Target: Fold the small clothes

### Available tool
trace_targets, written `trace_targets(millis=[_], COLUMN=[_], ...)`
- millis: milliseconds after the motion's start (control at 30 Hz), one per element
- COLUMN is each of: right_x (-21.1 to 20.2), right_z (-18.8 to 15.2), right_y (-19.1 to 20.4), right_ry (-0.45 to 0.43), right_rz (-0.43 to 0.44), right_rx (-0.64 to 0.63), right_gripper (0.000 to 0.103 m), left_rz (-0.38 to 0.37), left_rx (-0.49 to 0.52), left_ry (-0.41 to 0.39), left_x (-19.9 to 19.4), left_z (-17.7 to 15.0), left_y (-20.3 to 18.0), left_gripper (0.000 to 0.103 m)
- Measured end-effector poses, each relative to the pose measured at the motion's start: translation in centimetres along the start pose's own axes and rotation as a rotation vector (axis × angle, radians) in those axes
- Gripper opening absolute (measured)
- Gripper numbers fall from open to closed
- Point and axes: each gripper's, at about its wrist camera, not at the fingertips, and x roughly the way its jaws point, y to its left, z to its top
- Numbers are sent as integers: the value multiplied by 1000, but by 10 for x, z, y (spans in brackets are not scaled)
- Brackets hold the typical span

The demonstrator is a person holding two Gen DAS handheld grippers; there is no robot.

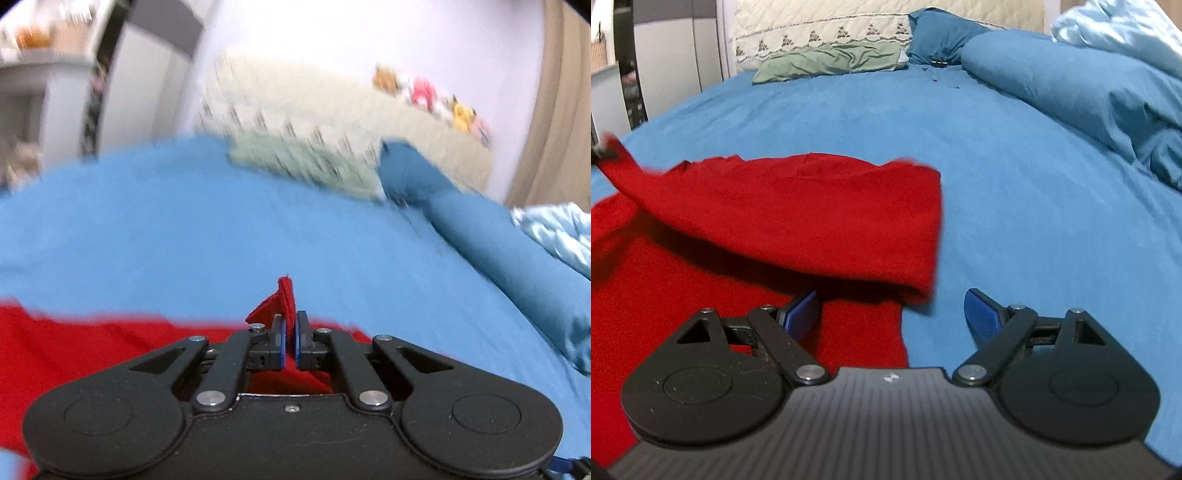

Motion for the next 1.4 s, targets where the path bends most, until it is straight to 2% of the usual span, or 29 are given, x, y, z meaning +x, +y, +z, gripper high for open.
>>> trace_targets(millis=[100,233,400,533,567,667,733,767,800,867,933,1033,1200,1300,1400], right_x=[9,19,11,11,10,5,0,-7,-15,-29,-31,-10,20,11,1], right_z=[4,11,16,8,6,6,12,15,18,26,35,40,19,14,32], right_y=[9,19,12,-2,-4,-7,-9,-9,-8,-4,7,23,21,22,23], right_ry=[-4,-8,-26,23,27,31,42,40,23,-21,-43,-34,40,28,-37], right_rz=[-28,-64,-146,-116,-110,-99,-81,-56,-14,100,193,247,229,230,282], right_rx=[-61,-134,-139,-109,-108,-124,-134,-135,-128,-99,-66,-23,29,-27,-16], right_gripper=[101,100,97,96,96,96,96,96,96,98,99,99,96,96,97], left_rz=[66,115,125,136,144,214,265,284,285,255,194,111,85,108,98], left_rx=[27,-12,0,4,2,14,23,25,29,63,116,142,137,115,104], left_ry=[-58,-11,8,75,95,168,195,198,187,146,145,172,224,295,285], left_x=[-18,-15,-18,-22,-23,-30,-41,-48,-60,-73,-67,-40,-5,5,0], left_z=[4,-11,-28,-41,-45,-57,-61,-61,-60,-53,-45,-43,-55,-62,-65], left_y=[21,50,60,67,70,79,81,82,80,69,53,32,28,36,41], left_gripper=[4,4,4,5,9,15,23,24,26,51,63,64,64,63,64])
